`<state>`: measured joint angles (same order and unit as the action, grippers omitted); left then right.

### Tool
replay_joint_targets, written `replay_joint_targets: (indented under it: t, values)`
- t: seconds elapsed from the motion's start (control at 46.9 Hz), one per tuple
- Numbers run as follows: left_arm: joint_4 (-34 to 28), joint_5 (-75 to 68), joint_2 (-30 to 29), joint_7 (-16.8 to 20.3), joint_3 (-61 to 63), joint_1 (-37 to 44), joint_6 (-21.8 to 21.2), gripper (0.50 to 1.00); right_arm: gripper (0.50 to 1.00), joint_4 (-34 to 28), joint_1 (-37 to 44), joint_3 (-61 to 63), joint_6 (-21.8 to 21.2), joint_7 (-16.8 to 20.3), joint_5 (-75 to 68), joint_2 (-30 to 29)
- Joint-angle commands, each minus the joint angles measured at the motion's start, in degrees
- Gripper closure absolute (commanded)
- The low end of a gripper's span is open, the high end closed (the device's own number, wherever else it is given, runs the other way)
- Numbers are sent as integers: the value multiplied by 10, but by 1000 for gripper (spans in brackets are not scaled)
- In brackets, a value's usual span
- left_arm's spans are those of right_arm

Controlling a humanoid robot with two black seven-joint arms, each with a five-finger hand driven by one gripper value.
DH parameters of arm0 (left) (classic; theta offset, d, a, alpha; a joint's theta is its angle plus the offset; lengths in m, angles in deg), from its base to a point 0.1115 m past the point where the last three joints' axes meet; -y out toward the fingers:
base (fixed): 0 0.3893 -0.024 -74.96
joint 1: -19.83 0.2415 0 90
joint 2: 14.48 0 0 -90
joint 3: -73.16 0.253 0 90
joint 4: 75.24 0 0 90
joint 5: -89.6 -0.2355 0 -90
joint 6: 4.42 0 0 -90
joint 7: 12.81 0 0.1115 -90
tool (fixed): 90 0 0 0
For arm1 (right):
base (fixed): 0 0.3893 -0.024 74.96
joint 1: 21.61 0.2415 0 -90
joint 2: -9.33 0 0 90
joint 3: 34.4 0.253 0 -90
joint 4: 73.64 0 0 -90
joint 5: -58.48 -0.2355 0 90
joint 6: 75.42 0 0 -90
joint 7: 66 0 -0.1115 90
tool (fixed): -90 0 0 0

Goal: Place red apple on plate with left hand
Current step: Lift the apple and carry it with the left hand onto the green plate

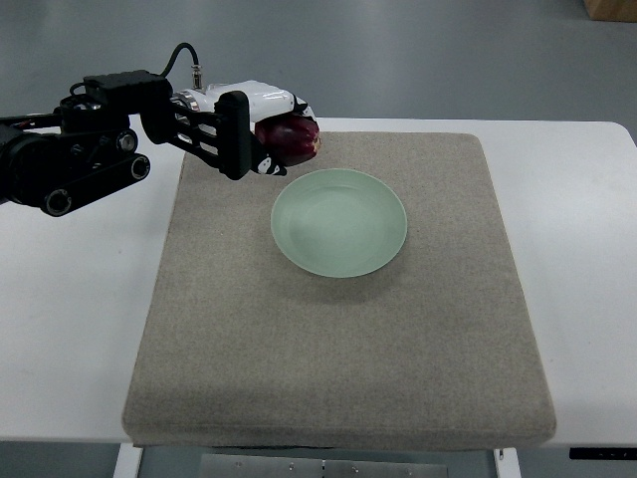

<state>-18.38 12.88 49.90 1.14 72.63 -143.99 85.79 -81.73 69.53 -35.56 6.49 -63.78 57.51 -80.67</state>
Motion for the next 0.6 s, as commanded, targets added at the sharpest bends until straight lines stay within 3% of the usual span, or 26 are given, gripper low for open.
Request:
replay_joint_targets:
  t: [0.0,0.576]
  values:
    - [29,-12,8,1,0,3,1,1000,570,0,0,0,0,1,0,0]
    - [39,-84,62,1,11,43,2,1000,570,0,0,0,0,1,0,0]
